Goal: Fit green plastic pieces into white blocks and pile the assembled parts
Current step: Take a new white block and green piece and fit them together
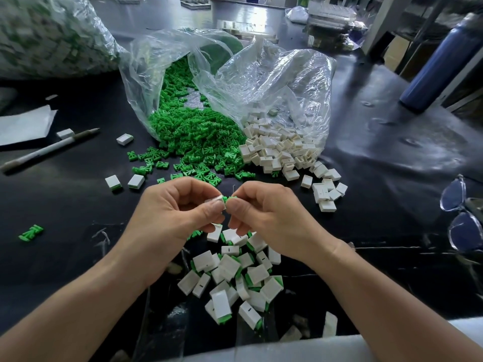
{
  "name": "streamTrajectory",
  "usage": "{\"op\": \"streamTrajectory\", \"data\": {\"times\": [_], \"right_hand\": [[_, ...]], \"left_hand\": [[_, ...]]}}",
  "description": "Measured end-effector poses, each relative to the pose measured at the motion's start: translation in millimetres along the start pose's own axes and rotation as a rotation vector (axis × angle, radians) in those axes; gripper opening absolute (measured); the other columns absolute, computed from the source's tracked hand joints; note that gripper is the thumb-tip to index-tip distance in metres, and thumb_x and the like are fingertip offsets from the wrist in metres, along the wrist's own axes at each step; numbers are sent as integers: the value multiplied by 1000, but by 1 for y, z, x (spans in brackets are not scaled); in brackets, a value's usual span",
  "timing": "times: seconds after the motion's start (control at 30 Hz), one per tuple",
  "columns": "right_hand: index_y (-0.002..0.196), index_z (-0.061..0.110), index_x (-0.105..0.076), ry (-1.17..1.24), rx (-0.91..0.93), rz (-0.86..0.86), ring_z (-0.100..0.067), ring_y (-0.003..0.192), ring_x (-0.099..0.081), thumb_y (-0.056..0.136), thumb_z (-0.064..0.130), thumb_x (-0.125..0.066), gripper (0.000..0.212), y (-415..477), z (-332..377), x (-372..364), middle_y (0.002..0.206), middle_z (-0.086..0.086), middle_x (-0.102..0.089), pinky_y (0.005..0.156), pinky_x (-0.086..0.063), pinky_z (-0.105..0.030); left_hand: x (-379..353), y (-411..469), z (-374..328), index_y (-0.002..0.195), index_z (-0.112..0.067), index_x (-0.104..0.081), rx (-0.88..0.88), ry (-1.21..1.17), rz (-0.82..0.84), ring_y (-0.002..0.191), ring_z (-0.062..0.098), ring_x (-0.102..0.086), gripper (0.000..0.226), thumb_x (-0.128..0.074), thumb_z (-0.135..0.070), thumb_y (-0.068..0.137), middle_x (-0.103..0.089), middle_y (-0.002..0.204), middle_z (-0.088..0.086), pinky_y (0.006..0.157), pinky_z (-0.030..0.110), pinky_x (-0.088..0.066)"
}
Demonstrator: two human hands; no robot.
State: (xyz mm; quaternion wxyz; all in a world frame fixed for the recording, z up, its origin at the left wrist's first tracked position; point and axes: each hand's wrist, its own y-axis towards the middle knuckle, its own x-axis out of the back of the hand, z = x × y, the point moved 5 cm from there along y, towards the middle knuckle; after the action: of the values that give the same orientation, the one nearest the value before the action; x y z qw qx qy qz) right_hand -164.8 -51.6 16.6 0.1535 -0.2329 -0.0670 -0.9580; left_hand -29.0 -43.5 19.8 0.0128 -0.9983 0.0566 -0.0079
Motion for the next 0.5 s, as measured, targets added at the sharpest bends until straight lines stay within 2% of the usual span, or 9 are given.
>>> {"op": "streamTrajectory", "data": {"times": [0.17, 0.27, 0.4, 0.5], "right_hand": [[74, 22, -55, 12, 57, 0, -18, 66, -59, 92, 16, -53, 20, -2, 2, -2, 66, 5, -60, 69, -53, -42], [72, 20, -52, -10, 97, -3, -21, 66, -56, 93, 14, -50, 22, -3, 5, -2, 66, 3, -57, 67, -50, -44], [73, 13, -53, -157, 181, 35, -15, 62, -51, 89, 16, -49, 17, -6, 13, -2, 62, 9, -52, 62, -45, -39], [75, 7, -54, -328, 247, 52, -22, 62, -48, 89, 13, -50, 16, -9, 17, -2, 64, -3, -52, 59, -41, -39]], "left_hand": [[-2, -1, 3, 81, -3, -67, 69, -41, 73, 57, 13, -66, 21, -64, -17, 65, -71, 66, 10, 50, 18, -52], [-2, -2, 0, 76, -4, -68, 40, -21, 91, 52, 14, -64, 17, -64, -16, 64, -70, 65, 11, 47, 18, -50], [-1, -6, -4, 72, -8, -70, -43, 93, 120, 50, 14, -65, 16, -67, -19, 61, -69, 61, 10, 45, 18, -49], [-1, -9, -5, 72, -10, -70, -98, 204, 139, 49, 12, -65, 16, -68, -20, 61, -68, 61, 9, 46, 18, -50]]}}
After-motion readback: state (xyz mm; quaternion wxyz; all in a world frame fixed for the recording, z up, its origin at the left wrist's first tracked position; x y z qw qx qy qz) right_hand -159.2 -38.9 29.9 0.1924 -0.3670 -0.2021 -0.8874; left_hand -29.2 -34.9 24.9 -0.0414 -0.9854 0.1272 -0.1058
